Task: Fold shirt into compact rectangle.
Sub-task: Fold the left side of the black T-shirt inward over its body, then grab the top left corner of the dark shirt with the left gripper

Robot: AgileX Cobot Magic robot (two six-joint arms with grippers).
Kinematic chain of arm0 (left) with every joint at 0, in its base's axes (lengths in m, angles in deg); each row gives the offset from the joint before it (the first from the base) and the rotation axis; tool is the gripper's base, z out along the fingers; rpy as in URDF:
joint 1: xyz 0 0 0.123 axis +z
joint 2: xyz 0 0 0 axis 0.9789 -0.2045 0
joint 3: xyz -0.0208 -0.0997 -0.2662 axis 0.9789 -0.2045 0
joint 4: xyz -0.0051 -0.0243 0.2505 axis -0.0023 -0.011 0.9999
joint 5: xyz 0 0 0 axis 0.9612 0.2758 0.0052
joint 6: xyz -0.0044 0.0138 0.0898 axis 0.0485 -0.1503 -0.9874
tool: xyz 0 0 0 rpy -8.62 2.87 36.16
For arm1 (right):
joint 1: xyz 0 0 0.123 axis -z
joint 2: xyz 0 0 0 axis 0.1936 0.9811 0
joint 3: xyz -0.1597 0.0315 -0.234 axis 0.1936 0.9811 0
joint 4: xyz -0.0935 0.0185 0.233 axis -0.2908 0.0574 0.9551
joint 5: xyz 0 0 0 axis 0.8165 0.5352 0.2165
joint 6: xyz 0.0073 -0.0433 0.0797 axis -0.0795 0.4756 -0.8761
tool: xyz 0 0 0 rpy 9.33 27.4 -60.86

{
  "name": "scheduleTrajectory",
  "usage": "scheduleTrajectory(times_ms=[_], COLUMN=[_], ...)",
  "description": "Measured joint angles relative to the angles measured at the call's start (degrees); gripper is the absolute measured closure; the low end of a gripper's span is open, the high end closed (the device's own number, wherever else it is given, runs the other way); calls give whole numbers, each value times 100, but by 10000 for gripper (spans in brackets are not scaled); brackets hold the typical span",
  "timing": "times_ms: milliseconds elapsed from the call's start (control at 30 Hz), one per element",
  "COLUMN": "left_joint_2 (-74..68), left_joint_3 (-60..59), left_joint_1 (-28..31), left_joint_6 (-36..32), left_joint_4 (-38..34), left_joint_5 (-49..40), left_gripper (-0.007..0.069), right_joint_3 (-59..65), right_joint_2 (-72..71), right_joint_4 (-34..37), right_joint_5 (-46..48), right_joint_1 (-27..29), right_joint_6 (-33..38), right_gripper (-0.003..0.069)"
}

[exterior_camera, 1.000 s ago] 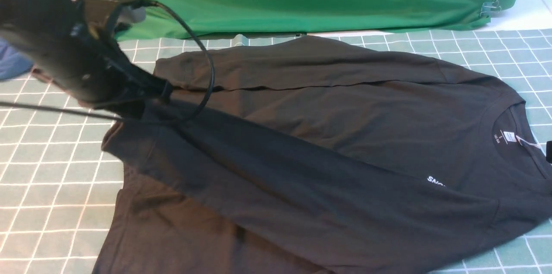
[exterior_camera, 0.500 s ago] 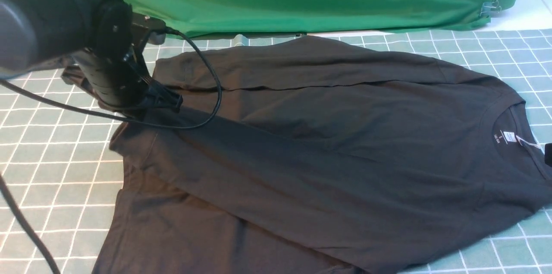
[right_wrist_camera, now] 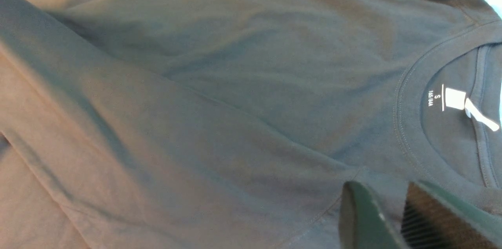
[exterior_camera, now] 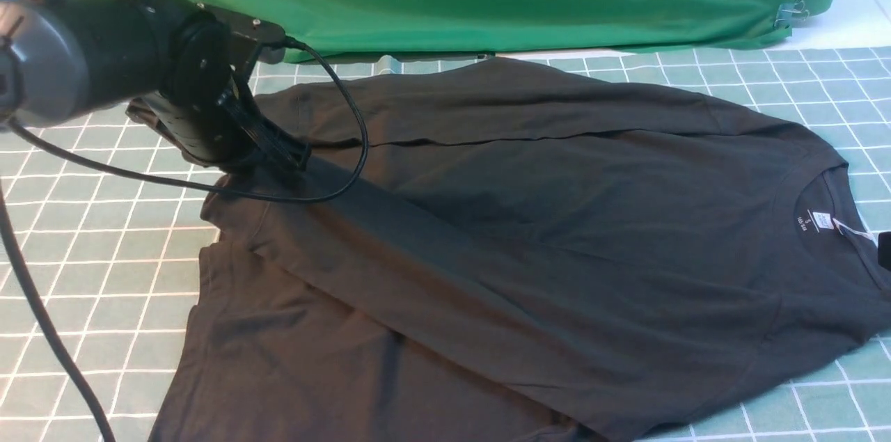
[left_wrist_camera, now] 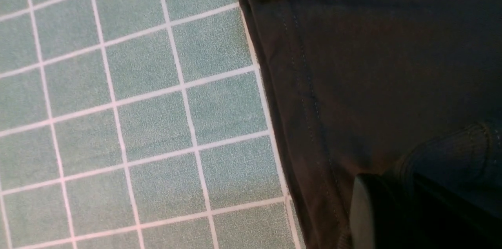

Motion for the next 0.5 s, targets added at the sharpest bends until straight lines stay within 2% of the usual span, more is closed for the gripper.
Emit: scheduleTrajectory(times_ms=[133, 267, 333, 400, 500], left_joint_2=[-33, -33, -39, -49, -82], left_joint_3=[0, 34, 128, 339, 792], left_joint_1=[0, 0, 0, 0, 0], left_joint_6=[8, 255, 430, 752, 1079], left_joint_4=[108, 370, 398, 409, 335], left_joint_5=[43, 204, 177, 39, -210], left_gripper=[497, 325, 263, 218, 199], right_joint_3=[0, 0, 0, 0, 0], right_joint_2=[0, 0, 0, 0, 0], right_joint_4=[0, 0, 0, 0, 0], right_joint_5=[0, 0, 0, 0, 0], right_joint_1=[0, 0, 0, 0, 0], right_joint_6=[0, 0, 0, 0, 0], right_gripper=[495, 494, 494, 494, 494])
